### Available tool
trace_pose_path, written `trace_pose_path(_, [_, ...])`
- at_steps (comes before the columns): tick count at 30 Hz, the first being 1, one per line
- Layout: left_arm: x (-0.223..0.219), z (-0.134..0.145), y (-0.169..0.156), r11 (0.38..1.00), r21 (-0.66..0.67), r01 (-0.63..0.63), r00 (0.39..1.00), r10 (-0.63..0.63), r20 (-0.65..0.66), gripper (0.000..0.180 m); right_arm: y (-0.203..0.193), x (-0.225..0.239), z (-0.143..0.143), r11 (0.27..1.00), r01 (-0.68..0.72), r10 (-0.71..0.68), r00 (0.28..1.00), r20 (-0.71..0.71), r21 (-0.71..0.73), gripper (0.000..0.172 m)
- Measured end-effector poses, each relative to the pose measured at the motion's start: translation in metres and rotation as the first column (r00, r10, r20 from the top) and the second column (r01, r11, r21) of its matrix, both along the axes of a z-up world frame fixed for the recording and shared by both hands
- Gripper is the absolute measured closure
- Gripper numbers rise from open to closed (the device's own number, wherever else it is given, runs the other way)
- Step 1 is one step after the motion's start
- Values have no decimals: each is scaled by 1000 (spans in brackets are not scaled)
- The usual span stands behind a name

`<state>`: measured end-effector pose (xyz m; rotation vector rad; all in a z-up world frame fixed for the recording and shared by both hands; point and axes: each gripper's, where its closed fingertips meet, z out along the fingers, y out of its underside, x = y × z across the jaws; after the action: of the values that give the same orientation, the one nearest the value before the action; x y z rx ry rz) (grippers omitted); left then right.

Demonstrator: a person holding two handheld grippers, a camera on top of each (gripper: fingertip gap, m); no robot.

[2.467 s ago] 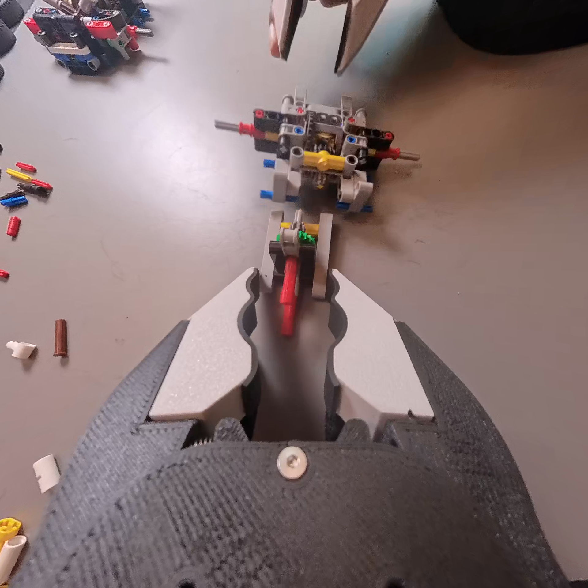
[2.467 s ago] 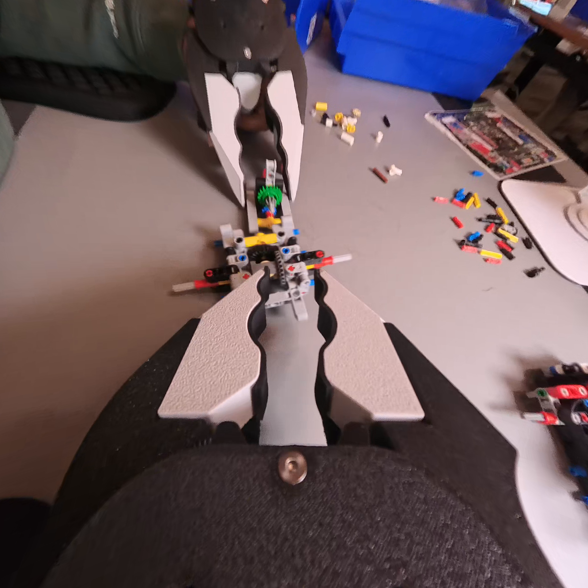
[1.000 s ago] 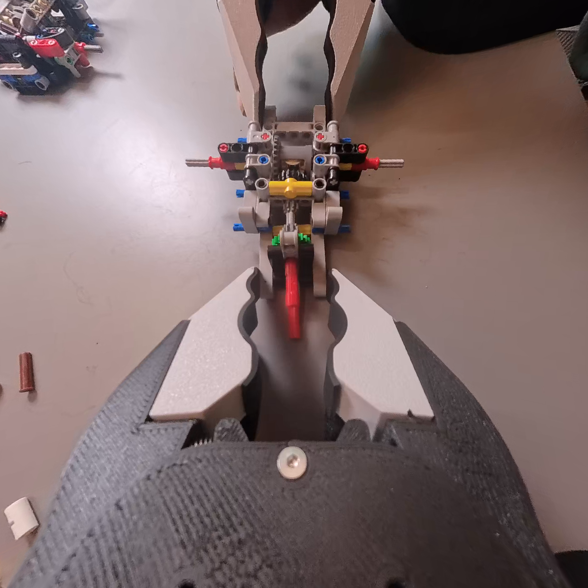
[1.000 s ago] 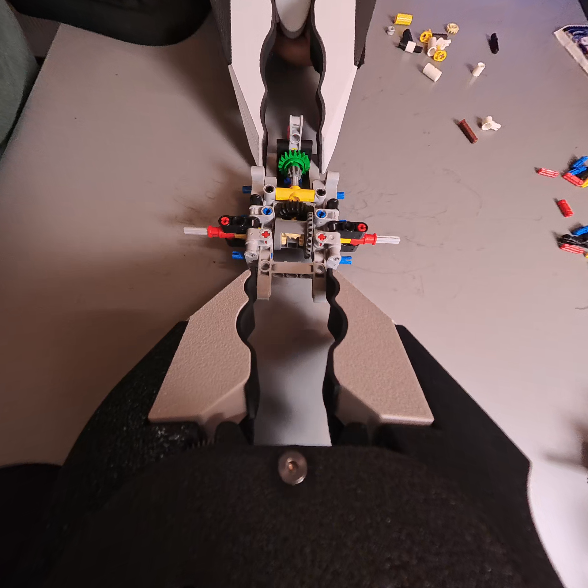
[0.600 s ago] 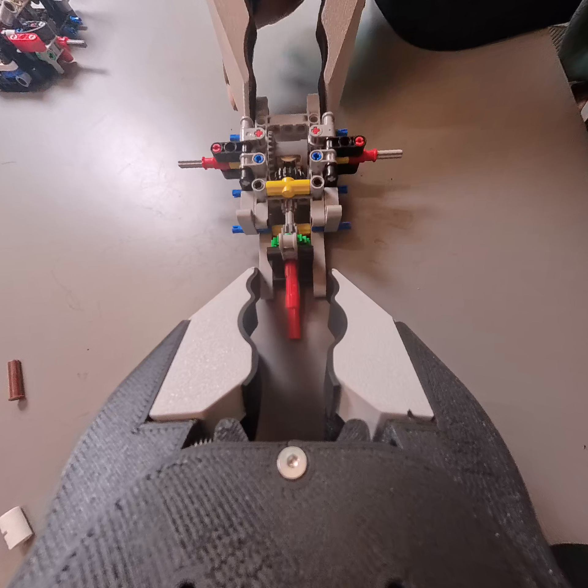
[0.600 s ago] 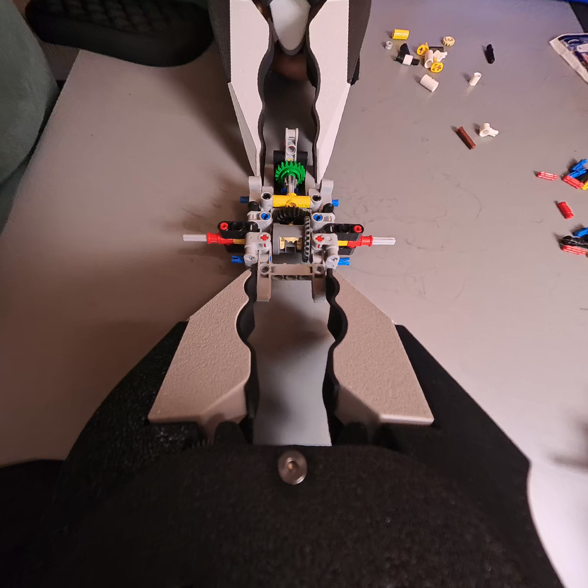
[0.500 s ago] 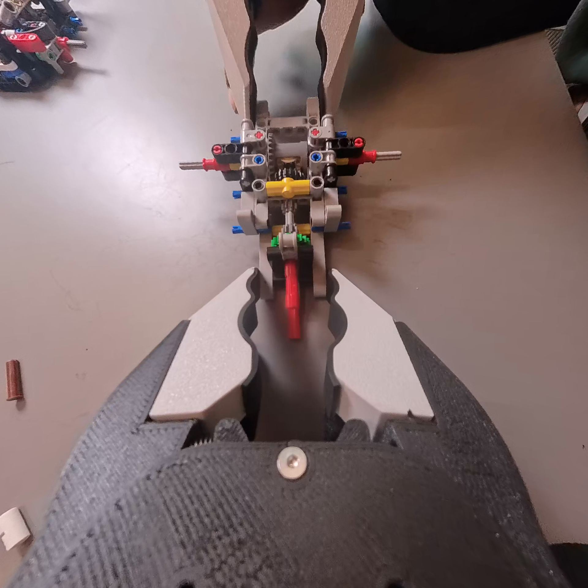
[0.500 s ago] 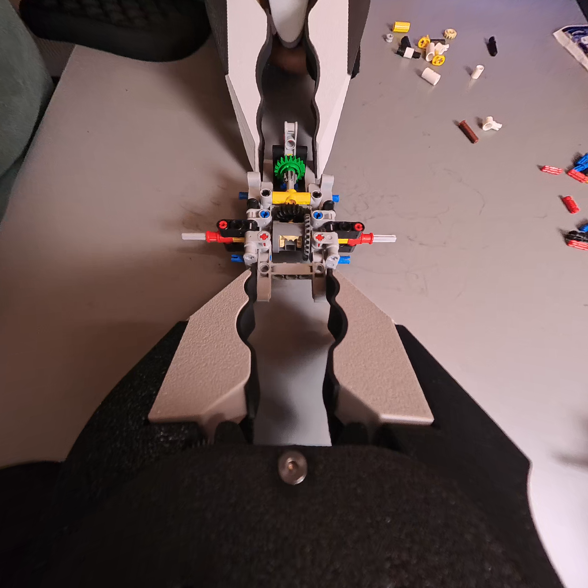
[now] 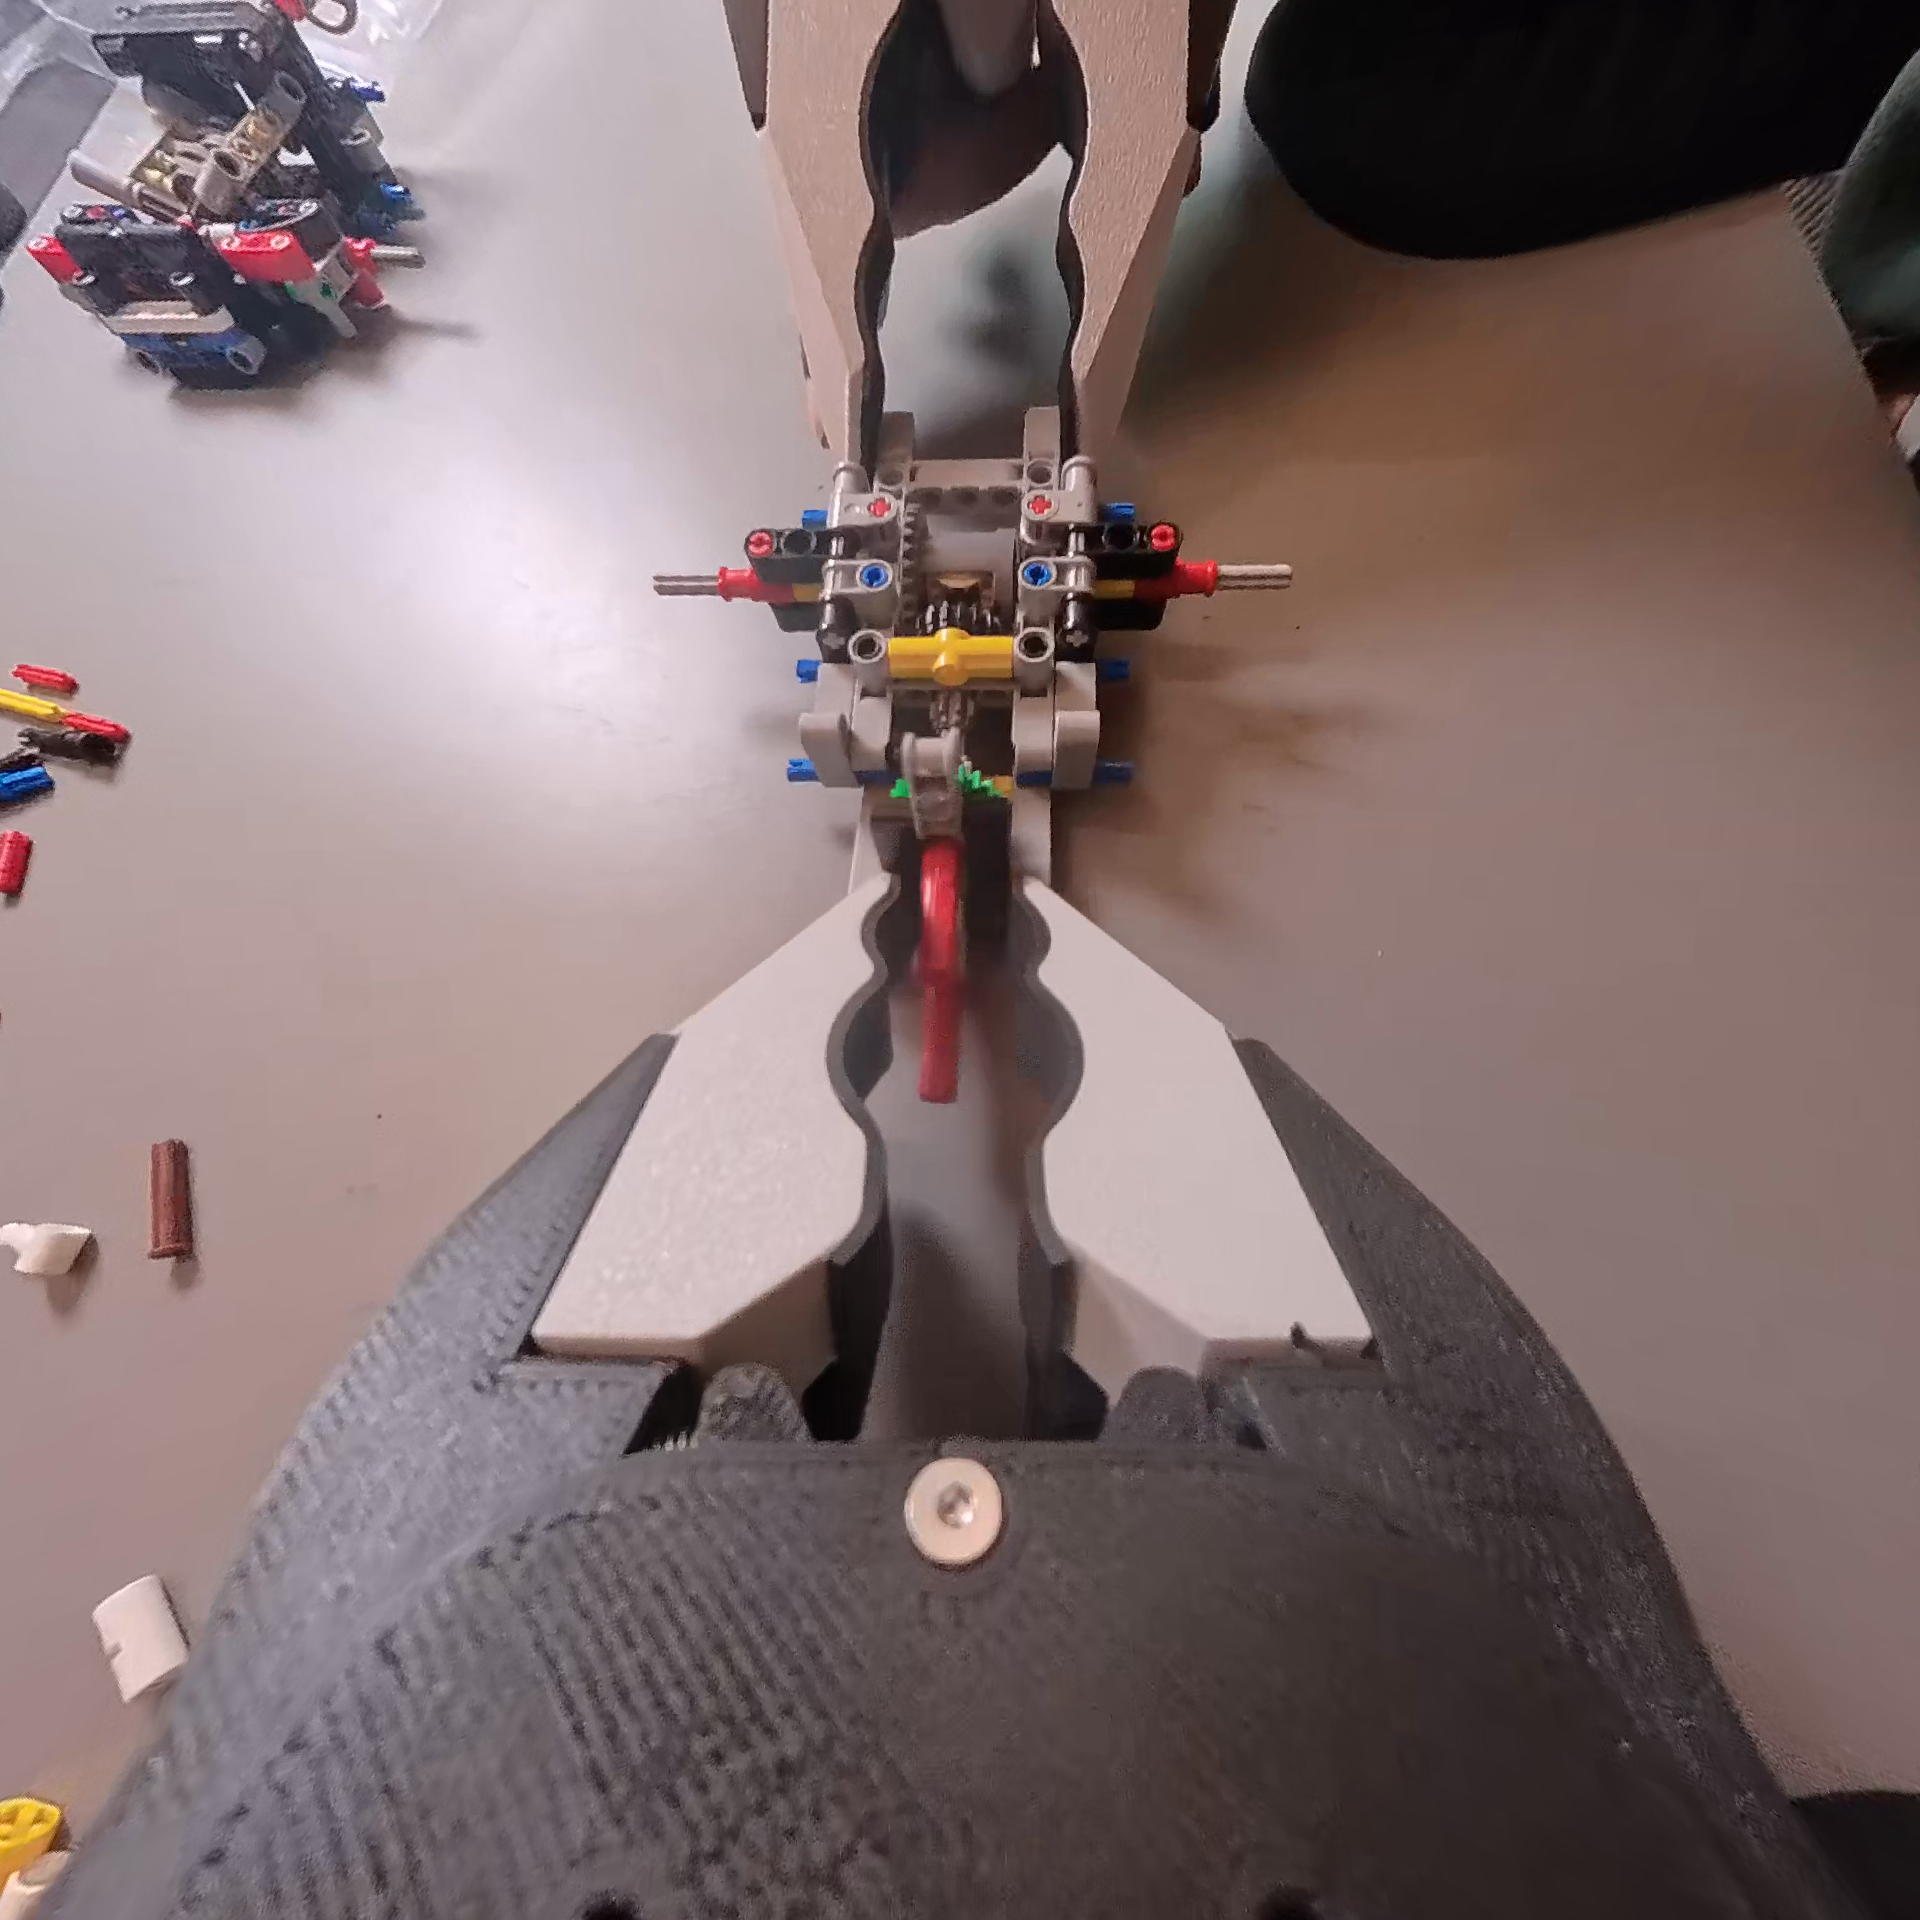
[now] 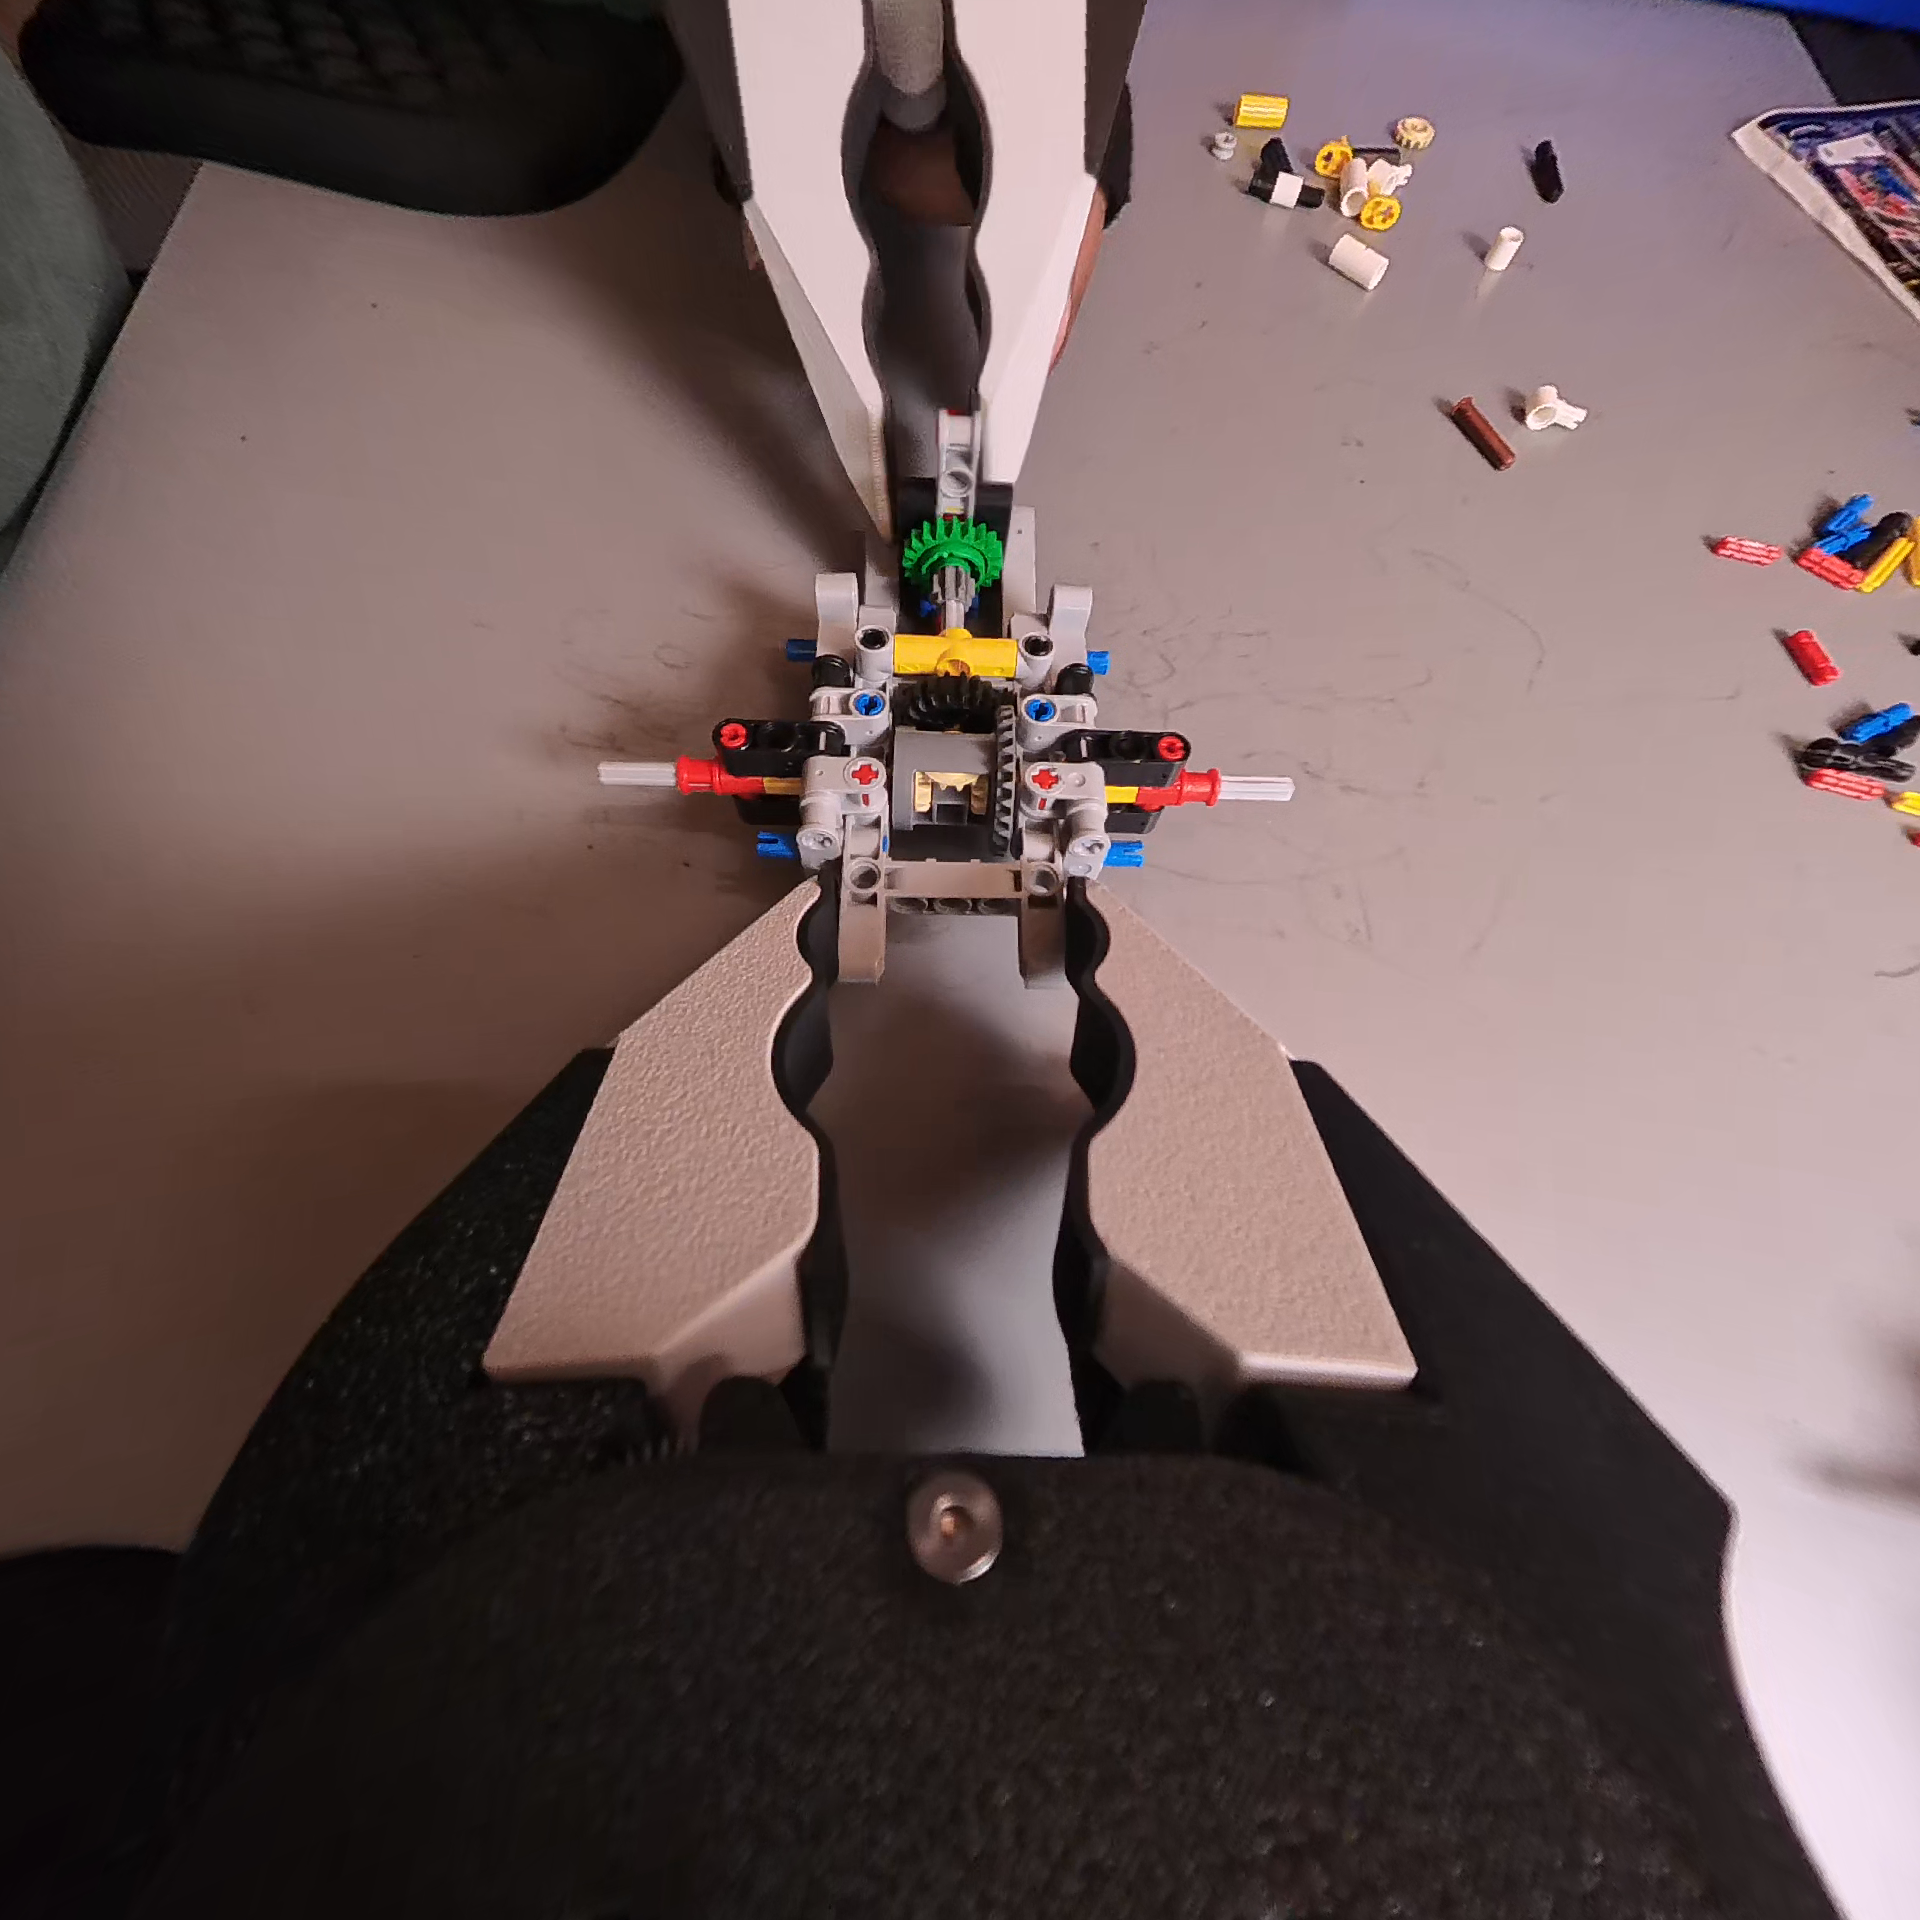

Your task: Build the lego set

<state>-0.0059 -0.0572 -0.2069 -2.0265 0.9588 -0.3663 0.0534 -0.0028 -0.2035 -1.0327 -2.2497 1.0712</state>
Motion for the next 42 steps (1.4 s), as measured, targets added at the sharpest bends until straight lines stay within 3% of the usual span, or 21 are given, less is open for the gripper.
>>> trace_pose_path(4, [-1, 0, 2, 1000, 3, -5, 1000, 5, 12, 175, 1, 1, -2, 1000, 2, -2, 1000, 0, -3, 130])
trace_pose_path(10, [-3, 0, 3, 1000, 3, -16, 1000, 16, 22, 175, 2, 0, -4, 1000, 4, -4, 1000, -3, -4, 129])
trace_pose_path(13, [-7, 2, 5, 999, 40, -25, 1000, 26, -15, 164, 2, -1, -4, 1000, 9, -9, 1000, -8, -5, 129])
trace_pose_path(22, [-8, 16, 4, 981, 191, 29, 991, -4, -132, 171, 3, -1, -5, 1000, 14, -14, 1000, -12, -11, 129])
trace_pose_path(26, [-8, 12, 4, 983, 180, 33, 989, -7, -146, 179, 4, -1, -5, 1000, 15, -15, 1000, -14, -7, 129])
trace_pose_path(33, [-8, 8, 4, 986, 163, 34, 989, -9, -147, 171, 4, 0, -5, 1000, 18, -18, 1000, -17, -4, 129])
trace_pose_path(42, [-8, 4, 5, 990, 137, 22, 991, -4, -133, 176, 5, -1, -5, 1000, 20, -20, 999, -25, -6, 129])
